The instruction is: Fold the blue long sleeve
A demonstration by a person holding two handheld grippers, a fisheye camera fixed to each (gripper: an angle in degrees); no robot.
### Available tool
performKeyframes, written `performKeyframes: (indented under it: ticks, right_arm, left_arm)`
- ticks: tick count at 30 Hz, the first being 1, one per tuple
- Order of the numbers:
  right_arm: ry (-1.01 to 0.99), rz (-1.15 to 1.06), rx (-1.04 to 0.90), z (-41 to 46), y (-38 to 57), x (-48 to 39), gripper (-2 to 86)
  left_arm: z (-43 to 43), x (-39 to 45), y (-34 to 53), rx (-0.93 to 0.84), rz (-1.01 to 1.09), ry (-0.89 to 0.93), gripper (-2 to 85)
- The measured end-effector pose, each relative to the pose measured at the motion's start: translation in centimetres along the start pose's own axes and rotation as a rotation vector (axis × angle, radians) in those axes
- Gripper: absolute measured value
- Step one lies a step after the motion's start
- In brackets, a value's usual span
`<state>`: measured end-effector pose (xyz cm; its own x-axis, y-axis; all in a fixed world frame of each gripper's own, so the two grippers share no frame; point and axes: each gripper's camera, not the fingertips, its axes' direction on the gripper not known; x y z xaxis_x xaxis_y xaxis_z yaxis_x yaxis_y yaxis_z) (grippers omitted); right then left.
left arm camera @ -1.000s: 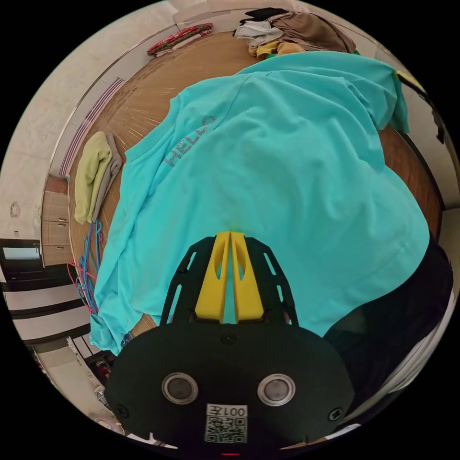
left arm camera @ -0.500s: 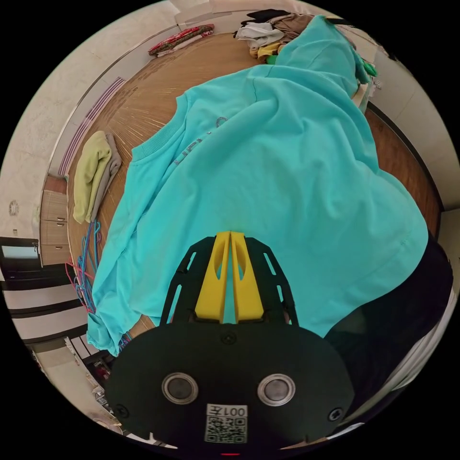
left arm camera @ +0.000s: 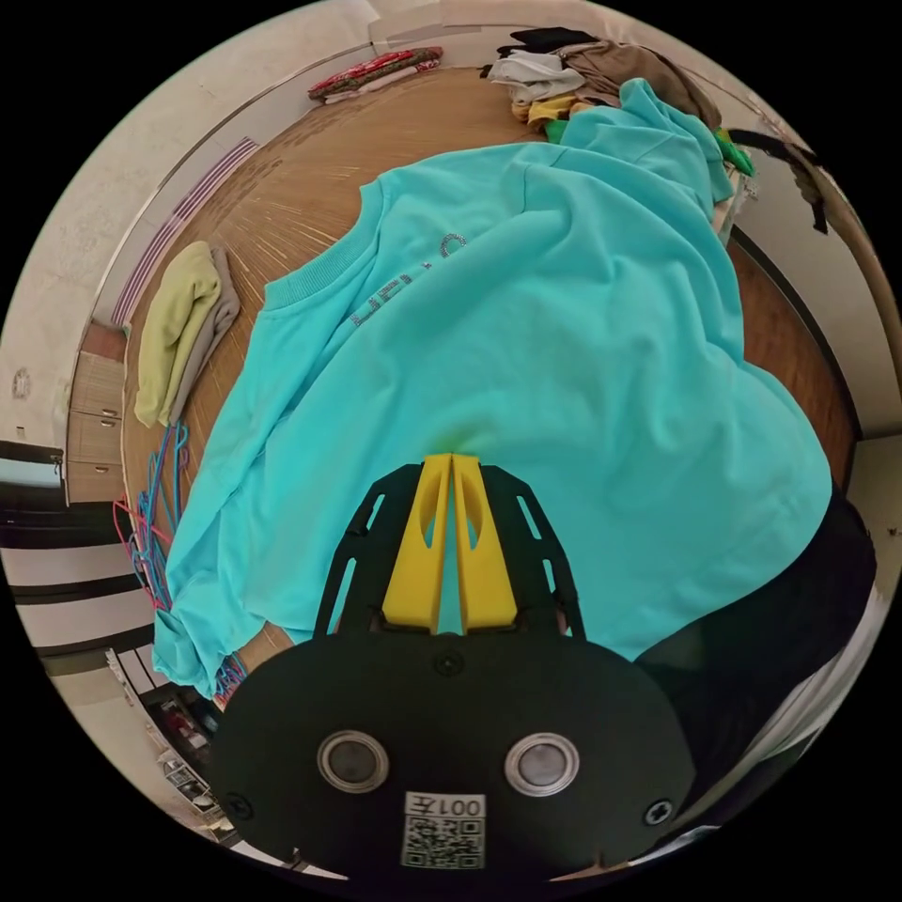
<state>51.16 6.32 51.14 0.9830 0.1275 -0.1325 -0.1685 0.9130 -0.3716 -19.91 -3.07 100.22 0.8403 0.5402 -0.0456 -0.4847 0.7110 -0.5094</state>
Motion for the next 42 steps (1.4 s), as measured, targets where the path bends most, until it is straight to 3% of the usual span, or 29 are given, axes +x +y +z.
performKeyframes:
  ticks: [7,12,19,26,29,34,38,42]
  right_arm:
    - [0.109,-0.026,-0.073,4.7,2.9,-3.1,16.5]
    - [0.401,0.022,-0.088,6.6,2.7,-4.0,11.3]
    - [0.455,0.233,0.099,-1.1,5.6,3.0,4.0]
    - [0.52,0.088,0.153,-7.3,6.2,7.4,2.5]
    - [0.43,-0.001,0.008,-8.1,5.1,8.9,1.9]
    - [-0.044,0.117,-0.148,-10.7,4.2,14.9,0.5]
    - [-0.297,0.303,-0.076,-13.1,6.2,20.6,0.0]
    - [-0.657,0.553,0.165,-15.3,10.9,25.9,1.2]
  left_arm:
    - [1.4,1.6,-0.9,-0.001,0.021,-0.064,-1.0]
    - [2.5,3.9,-1.3,-0.009,0.068,-0.167,-1.0]
    - [3.8,5.6,-1.6,-0.005,0.095,-0.223,-1.0]
    - [4.4,5.8,-1.8,0.001,0.081,-0.206,-1.0]
    - [4.6,5.9,-1.8,0.001,0.087,-0.203,-1.0]
    - [4.8,5.8,-1.5,0.004,0.11,-0.177,-1.0]
    - [4.8,5.5,-1.2,0.011,0.094,-0.147,-1.0]
    - [4.7,5.4,-0.8,0.011,0.086,-0.13,-1.0]
